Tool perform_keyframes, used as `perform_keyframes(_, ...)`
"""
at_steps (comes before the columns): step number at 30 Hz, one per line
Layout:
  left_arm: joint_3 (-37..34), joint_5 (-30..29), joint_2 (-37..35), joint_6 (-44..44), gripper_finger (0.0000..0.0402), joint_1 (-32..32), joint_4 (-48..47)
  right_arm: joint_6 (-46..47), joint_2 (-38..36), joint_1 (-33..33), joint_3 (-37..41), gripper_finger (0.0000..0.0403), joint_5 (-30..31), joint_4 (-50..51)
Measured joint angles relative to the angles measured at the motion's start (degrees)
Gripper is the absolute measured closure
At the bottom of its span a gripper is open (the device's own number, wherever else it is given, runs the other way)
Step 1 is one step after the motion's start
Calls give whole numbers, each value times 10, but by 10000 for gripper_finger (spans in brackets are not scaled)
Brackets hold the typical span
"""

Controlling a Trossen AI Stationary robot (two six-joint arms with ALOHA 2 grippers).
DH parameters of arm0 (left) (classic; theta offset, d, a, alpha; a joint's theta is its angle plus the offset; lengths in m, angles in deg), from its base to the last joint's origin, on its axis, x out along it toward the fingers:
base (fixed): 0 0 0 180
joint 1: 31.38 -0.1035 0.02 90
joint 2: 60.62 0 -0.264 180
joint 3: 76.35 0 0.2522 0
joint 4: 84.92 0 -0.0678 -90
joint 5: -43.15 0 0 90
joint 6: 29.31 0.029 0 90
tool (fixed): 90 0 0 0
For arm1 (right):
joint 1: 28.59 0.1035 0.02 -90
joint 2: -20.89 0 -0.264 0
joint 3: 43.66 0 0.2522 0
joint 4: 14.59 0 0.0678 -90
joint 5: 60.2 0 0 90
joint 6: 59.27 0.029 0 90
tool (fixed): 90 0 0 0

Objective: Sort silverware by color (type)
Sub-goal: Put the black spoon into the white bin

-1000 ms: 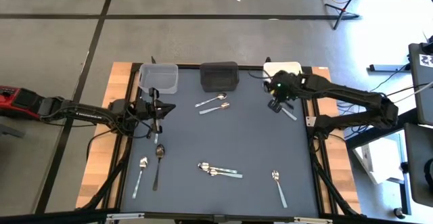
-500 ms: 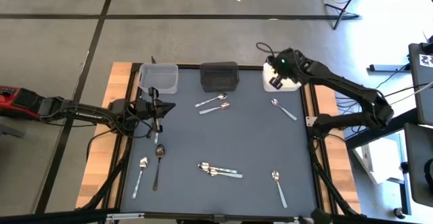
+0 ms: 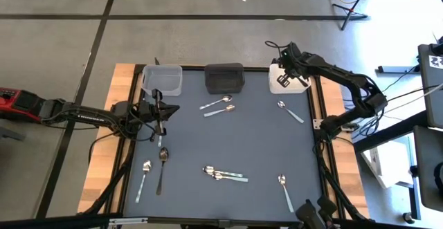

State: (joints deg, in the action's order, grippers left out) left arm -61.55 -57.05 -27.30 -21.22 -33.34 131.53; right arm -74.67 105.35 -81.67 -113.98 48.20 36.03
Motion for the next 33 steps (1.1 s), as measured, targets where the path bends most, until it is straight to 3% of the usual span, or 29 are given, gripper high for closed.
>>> perform_keyframes(6,0,0,0,0,395,0,0,0,13,2,0,381,1,-5)
perform_keyframes(11,0,3,0,5,395,0,1,-3,13,2,-1,322,3,5)
perform_keyframes(14,0,12,0,13,395,0,1,3,12,11,-33,291,3,62)
perform_keyframes(18,0,10,0,-2,389,0,2,45,-29,57,-47,270,-48,66)
perform_keyframes(24,0,-28,7,0,336,0,-17,46,-100,183,-11,265,-76,-54)
perform_keyframes(29,8,-67,34,4,272,0,-31,44,-137,298,62,265,-109,-171)
perform_keyframes(33,51,-95,65,-17,233,0,-112,16,-149,385,148,265,-150,-343)
